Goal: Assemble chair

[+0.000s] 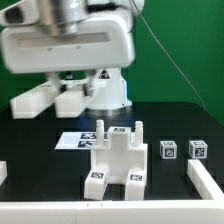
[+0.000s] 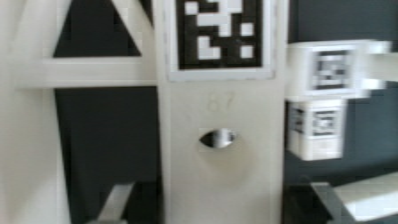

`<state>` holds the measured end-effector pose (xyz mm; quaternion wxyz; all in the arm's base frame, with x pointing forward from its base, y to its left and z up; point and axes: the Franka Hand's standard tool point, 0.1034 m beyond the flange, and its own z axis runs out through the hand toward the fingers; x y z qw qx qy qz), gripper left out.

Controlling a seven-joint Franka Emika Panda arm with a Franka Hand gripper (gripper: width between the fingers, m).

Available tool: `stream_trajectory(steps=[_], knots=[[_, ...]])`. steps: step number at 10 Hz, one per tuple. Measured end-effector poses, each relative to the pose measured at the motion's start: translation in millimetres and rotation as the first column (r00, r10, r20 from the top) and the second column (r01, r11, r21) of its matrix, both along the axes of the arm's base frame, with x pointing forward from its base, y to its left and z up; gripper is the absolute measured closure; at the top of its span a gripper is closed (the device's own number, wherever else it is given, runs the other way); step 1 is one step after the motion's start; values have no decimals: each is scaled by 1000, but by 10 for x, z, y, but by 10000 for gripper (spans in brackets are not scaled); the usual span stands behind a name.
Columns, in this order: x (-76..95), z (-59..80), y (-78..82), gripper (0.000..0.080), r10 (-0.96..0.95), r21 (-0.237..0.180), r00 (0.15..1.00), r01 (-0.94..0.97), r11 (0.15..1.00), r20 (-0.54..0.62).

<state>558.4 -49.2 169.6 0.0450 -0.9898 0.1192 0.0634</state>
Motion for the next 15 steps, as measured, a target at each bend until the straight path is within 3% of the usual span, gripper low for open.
stream_trajectory(steps=[1, 3, 7, 8, 9, 15], knots=[[40, 25, 260, 515, -19, -3, 1000, 19, 1000, -7], [78, -122, 614, 515, -24, -18, 999, 23, 1000, -25], [80, -133, 567, 515, -8, -20, 1000, 8, 1000, -22], [121, -129, 595, 515, 53, -59, 999, -53, 997, -2], [126, -156, 672, 515, 90, -67, 996, -90, 994, 0], [24, -323, 838, 515, 12, -86, 1000, -13, 996, -14]])
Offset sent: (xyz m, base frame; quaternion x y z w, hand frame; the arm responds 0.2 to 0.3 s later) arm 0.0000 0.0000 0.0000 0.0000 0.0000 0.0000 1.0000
